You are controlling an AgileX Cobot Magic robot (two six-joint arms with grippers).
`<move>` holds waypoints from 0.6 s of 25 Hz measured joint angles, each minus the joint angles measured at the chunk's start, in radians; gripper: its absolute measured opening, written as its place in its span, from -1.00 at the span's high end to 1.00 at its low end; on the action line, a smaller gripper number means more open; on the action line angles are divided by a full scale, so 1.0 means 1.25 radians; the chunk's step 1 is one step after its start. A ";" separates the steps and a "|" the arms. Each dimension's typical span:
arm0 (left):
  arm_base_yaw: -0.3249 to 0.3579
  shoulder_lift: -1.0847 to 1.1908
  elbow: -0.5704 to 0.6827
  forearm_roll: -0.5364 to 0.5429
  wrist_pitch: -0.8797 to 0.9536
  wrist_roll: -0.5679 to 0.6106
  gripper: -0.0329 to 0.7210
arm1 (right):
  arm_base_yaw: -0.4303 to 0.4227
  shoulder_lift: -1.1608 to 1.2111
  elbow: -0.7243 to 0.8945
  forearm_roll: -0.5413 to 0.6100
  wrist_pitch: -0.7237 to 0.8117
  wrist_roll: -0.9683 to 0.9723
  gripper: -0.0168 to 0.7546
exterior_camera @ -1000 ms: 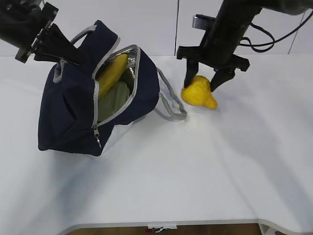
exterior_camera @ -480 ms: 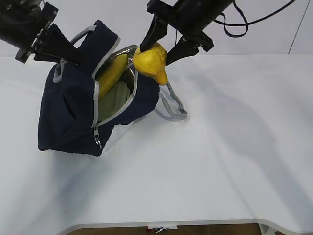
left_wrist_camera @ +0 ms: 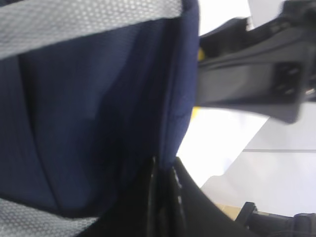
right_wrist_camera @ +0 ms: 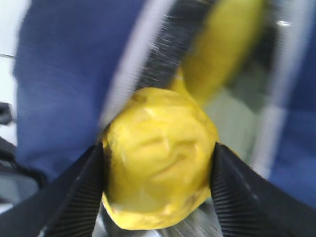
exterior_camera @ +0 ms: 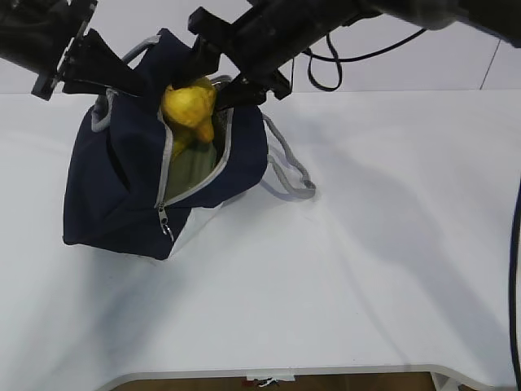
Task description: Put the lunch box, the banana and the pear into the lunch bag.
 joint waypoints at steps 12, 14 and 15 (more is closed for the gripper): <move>0.000 0.000 0.000 -0.008 0.000 0.000 0.91 | 0.021 0.036 0.000 0.021 -0.027 -0.019 -0.66; 0.000 0.000 0.000 -0.008 0.000 0.000 0.91 | 0.019 0.036 -0.002 0.021 -0.022 -0.019 -0.68; 0.000 0.000 0.000 -0.008 0.000 0.000 0.91 | 0.017 0.036 -0.007 0.021 -0.011 -0.019 -0.68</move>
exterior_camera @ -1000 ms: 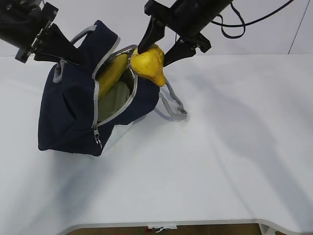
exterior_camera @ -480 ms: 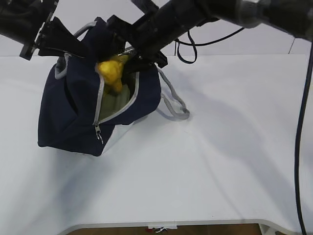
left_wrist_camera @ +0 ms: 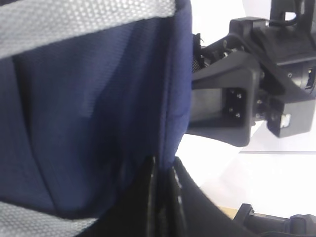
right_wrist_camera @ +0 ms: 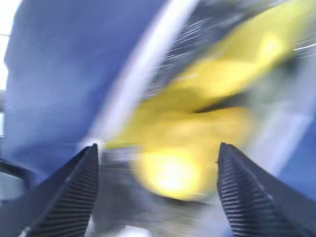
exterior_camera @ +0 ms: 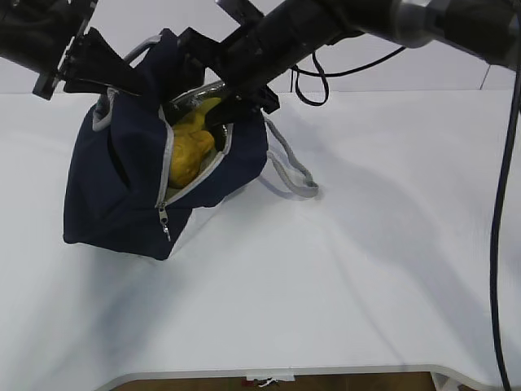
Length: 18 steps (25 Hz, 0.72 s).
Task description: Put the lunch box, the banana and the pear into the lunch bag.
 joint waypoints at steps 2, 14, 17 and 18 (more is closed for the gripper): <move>0.000 0.000 0.000 0.001 0.000 0.000 0.91 | -0.008 0.000 -0.016 -0.003 0.027 0.000 -0.66; 0.000 0.000 0.000 0.035 0.000 -0.002 0.91 | -0.088 0.001 -0.129 -0.310 0.160 0.086 -0.53; 0.000 0.000 0.000 0.036 0.000 -0.002 0.91 | -0.088 0.015 -0.130 -0.317 0.165 0.097 -0.53; 0.000 0.000 0.000 0.036 0.000 -0.002 0.91 | -0.088 0.022 -0.130 -0.313 0.165 0.097 -0.53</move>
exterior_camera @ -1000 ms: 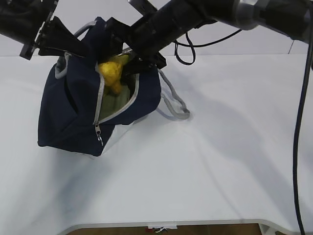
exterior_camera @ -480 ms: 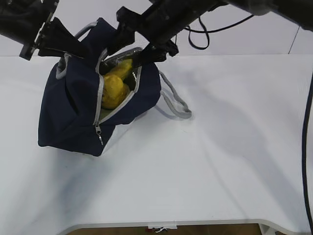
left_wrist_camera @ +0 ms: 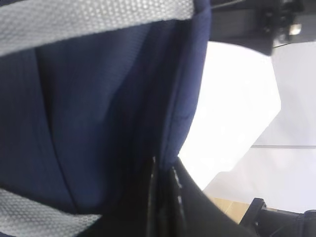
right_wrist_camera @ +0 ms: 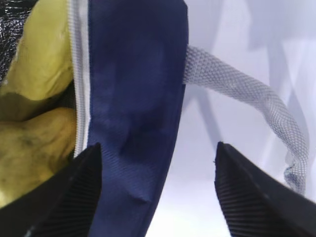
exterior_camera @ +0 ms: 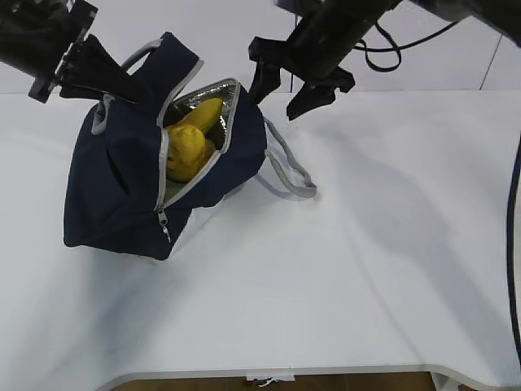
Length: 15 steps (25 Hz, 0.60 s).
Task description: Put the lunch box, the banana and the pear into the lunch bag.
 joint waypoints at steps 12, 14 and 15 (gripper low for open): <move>0.000 0.000 0.000 0.001 0.000 0.000 0.91 | 0.000 0.069 0.000 0.055 0.000 0.002 -0.50; 0.000 0.000 0.000 0.001 0.000 0.000 0.91 | 0.000 0.082 0.000 0.070 0.000 0.002 -0.50; 0.000 0.000 0.000 0.001 0.000 0.000 0.91 | 0.000 0.089 0.000 0.081 0.000 0.002 -0.47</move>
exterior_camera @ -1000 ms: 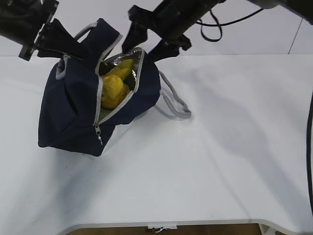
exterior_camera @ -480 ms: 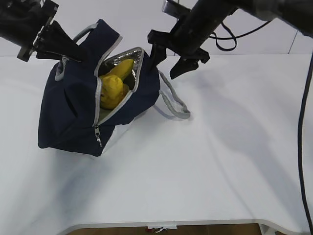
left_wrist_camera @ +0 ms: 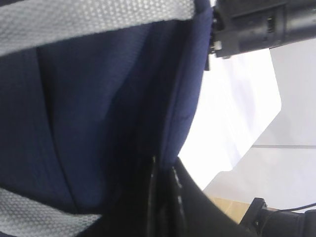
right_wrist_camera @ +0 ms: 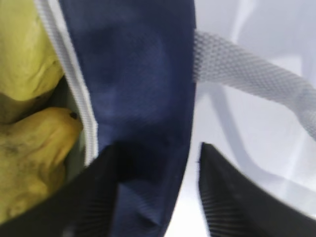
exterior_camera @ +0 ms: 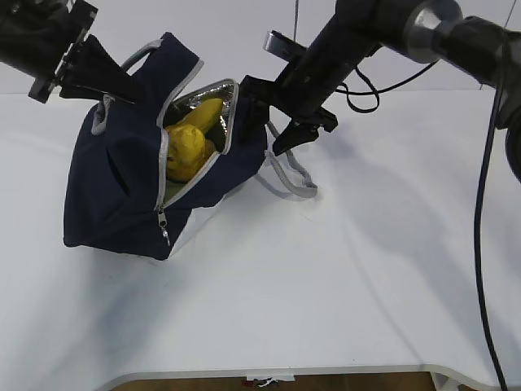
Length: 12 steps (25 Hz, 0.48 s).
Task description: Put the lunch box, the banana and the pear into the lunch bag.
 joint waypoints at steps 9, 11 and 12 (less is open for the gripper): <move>0.000 0.000 0.000 0.002 0.000 0.000 0.91 | 0.000 0.009 0.000 0.013 0.000 0.000 0.70; 0.000 0.000 0.000 0.006 0.000 0.000 0.91 | 0.000 0.005 0.000 0.015 0.000 -0.006 0.89; 0.000 0.000 0.000 0.008 0.000 0.000 0.91 | 0.000 -0.001 0.000 0.015 0.000 -0.011 0.91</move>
